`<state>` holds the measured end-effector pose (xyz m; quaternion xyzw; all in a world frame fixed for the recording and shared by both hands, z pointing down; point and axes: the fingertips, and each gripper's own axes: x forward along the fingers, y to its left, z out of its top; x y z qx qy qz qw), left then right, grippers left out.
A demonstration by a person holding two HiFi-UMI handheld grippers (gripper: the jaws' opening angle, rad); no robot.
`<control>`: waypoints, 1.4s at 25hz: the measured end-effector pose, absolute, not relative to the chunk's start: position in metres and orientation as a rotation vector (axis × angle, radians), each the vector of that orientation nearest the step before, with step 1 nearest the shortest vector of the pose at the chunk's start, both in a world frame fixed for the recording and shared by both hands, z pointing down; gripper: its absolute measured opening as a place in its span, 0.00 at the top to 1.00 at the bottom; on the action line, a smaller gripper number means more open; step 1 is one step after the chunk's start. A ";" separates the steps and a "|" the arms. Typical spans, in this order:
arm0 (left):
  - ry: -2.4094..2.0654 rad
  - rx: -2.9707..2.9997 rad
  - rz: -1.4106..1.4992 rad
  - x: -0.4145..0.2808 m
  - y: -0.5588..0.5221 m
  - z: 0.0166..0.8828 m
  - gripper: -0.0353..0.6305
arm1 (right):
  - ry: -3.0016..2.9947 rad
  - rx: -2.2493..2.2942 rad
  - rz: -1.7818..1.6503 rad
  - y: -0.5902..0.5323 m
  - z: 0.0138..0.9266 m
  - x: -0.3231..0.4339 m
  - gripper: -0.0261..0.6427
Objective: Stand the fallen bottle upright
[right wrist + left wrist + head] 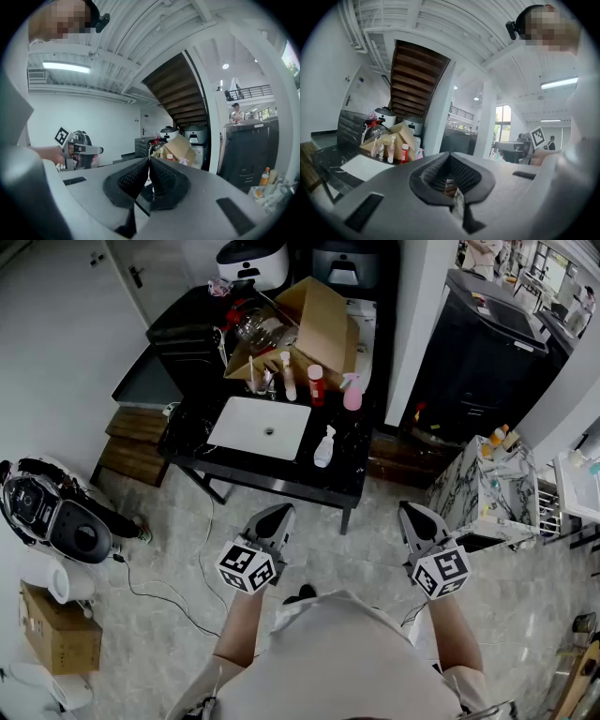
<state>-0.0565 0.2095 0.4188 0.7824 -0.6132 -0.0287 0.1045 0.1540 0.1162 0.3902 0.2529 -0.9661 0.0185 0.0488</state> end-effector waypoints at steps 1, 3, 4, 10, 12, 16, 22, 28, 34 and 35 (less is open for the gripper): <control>-1.808 2.307 -0.084 -0.056 0.210 0.419 0.94 | -2.944 0.768 0.056 0.117 0.391 0.154 0.91; -1.809 2.306 -0.084 -0.056 0.211 0.421 0.94 | -2.946 0.763 0.053 0.119 0.392 0.153 0.91; -1.809 2.307 -0.084 -0.057 0.212 0.421 0.94 | -2.947 0.760 0.050 0.120 0.392 0.152 0.91; -1.800 2.300 -0.092 -0.061 0.212 0.424 0.94 | -2.947 0.761 0.036 0.120 0.391 0.145 0.91; -1.796 2.302 -0.089 -0.061 0.211 0.426 0.94 | -2.951 0.769 0.049 0.119 0.391 0.143 0.91; -1.783 2.338 -0.087 -0.062 0.210 0.425 0.94 | -2.961 0.795 0.090 0.116 0.392 0.138 0.91; -1.756 2.362 -0.063 -0.066 0.207 0.428 0.93 | -2.944 0.838 0.093 0.116 0.396 0.130 0.91; -1.706 2.387 -0.098 -0.072 0.205 0.431 0.84 | -2.923 0.881 0.100 0.120 0.400 0.126 0.91; -1.684 2.406 -0.082 -0.077 0.202 0.435 0.79 | -2.883 0.946 0.103 0.126 0.404 0.130 0.91; -1.681 2.406 -0.078 -0.078 0.203 0.436 0.78 | -2.877 0.966 0.110 0.127 0.404 0.131 0.91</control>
